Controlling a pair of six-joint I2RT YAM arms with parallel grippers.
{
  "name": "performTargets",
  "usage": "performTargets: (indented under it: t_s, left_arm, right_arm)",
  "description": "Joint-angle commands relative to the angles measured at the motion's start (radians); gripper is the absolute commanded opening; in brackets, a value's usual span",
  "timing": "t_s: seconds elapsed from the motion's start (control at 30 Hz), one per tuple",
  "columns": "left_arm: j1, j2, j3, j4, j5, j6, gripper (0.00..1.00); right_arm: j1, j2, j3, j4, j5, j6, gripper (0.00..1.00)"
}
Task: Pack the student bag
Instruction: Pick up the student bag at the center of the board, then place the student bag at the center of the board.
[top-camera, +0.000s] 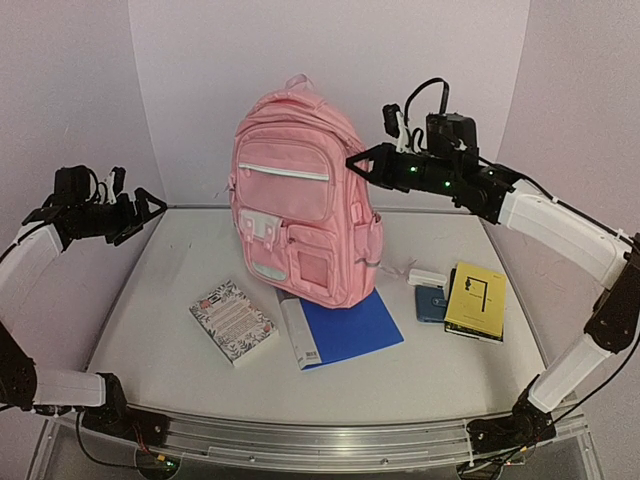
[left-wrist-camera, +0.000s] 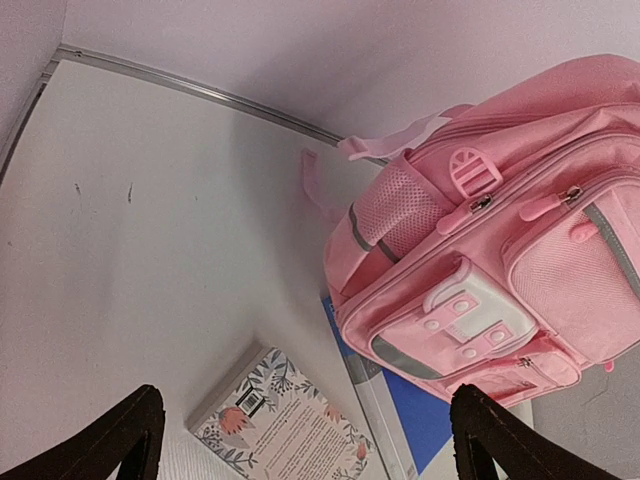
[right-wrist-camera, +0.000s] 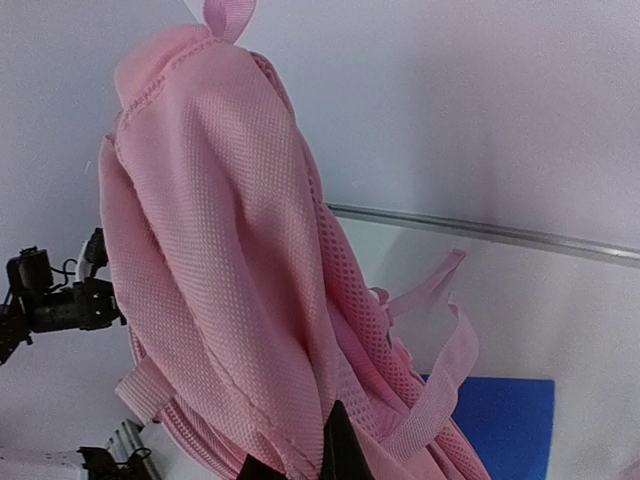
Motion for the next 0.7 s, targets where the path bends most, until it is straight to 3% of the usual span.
performTargets:
  t_s: [0.0, 0.3, 0.43, 0.67]
  left_arm:
    - [-0.032, -0.002, -0.002, 0.049, 0.056, 0.033, 1.00]
    - [-0.115, 0.043, -0.002, 0.046, 0.065, 0.049, 1.00]
    - [-0.157, 0.067, 0.000, 0.043, 0.064, 0.052, 1.00]
    - [-0.191, 0.106, 0.004, 0.037, 0.063, 0.055, 1.00]
  right_arm:
    - [0.002, -0.011, 0.031, 0.328, -0.119, 0.211, 0.00]
    - [-0.005, 0.010, -0.134, 0.216, 0.219, 0.225, 0.00]
    - [-0.012, 0.068, -0.155, 0.147, 0.338, 0.228, 0.05]
    - [-0.013, 0.100, -0.240, 0.125, 0.537, 0.227, 0.38]
